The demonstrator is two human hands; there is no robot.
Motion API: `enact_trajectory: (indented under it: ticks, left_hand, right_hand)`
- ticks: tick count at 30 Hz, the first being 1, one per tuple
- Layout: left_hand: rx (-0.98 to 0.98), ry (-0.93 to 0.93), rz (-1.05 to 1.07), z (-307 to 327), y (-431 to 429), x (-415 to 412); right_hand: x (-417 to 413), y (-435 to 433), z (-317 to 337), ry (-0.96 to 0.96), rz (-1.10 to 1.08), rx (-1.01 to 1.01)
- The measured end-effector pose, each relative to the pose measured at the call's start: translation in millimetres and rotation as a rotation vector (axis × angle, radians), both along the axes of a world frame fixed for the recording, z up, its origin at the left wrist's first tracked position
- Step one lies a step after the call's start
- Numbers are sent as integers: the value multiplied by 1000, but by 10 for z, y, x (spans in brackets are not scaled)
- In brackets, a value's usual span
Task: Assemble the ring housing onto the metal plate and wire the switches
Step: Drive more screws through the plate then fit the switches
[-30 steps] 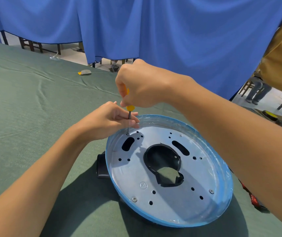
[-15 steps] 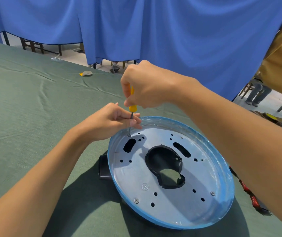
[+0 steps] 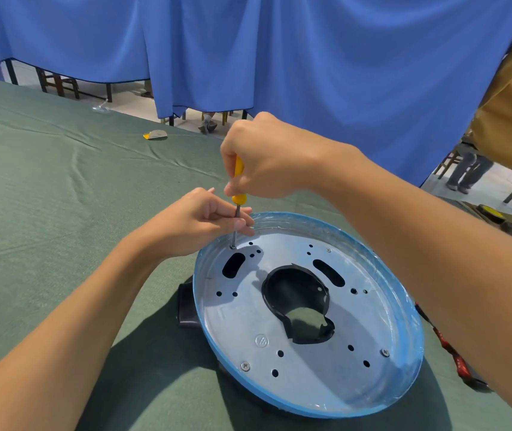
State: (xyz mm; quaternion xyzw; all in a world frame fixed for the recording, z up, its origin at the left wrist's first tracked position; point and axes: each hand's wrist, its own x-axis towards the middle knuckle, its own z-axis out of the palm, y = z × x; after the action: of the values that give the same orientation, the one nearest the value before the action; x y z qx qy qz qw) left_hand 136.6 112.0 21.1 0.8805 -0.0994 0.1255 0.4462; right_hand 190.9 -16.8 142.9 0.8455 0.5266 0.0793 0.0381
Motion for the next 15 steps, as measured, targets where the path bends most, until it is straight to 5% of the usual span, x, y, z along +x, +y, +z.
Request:
enact_trajectory:
  ticks: [5, 15]
  left_hand:
    - [-76, -124, 172, -14, -13, 10]
    - [-69, -9, -2, -13, 15, -20]
  right_hand:
    - [-13, -17, -97, -18, -160, 118]
    - [46, -27, -42, 48, -5, 56]
